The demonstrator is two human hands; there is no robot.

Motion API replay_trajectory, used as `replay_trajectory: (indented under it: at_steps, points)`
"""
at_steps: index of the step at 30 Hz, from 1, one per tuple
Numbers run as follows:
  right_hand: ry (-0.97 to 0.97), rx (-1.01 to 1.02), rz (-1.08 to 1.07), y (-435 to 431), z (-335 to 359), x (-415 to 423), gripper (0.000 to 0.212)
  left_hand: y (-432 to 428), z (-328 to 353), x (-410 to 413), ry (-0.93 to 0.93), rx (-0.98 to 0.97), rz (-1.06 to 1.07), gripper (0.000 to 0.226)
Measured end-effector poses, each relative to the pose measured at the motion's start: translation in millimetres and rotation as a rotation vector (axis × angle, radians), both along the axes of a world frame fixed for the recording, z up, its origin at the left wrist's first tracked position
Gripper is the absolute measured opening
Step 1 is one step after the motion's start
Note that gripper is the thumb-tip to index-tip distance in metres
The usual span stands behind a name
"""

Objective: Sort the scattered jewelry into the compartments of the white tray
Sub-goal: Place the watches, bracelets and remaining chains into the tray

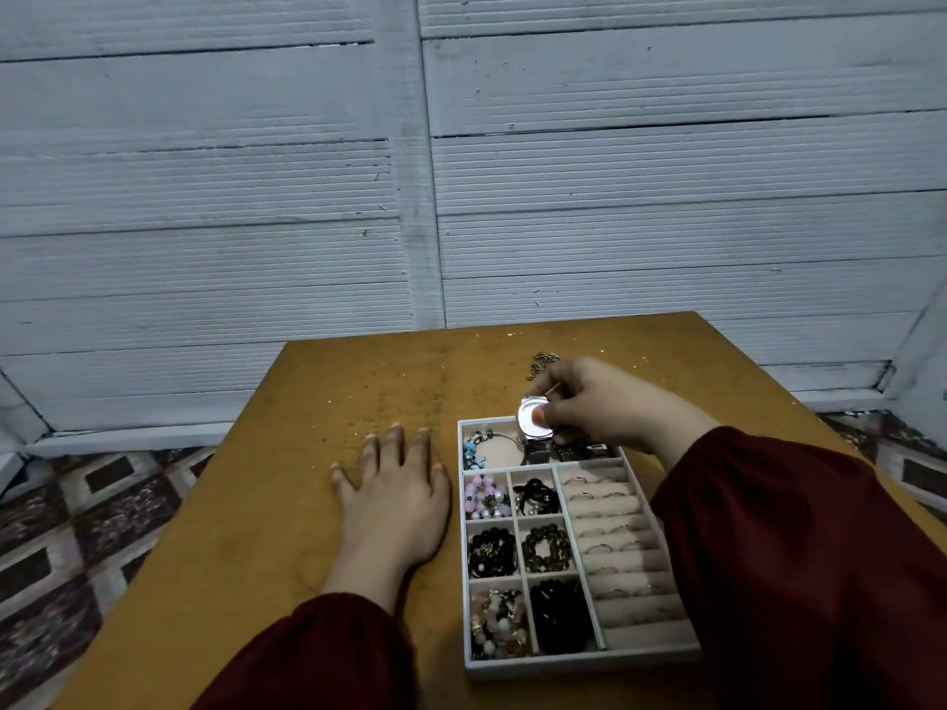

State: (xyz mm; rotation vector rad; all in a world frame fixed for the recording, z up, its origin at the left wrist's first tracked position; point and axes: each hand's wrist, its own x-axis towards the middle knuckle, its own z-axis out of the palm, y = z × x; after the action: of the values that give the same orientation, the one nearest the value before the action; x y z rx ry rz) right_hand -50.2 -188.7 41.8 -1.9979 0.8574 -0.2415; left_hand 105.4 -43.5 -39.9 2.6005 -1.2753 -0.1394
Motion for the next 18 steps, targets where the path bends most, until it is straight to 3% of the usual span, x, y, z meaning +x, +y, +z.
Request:
replay_trajectory:
  at_steps: [8,14,18]
  points:
    - [-0.023,0.155,0.046,-4.5,7.9,-0.8,0.010,-0.6,0.6,-0.2,0.002,0.006,0.002,0.055]
    - [0.045,-0.010,-0.013,-6.9,-2.2,7.1,0.013,0.0,0.2,-0.2,0.011,-0.005,0.008,0.054]
    - [0.061,-0.222,-0.035,-3.5,-5.6,12.7,0.014,-1.0,0.2,-0.4,0.011,-0.009,0.007,0.054]
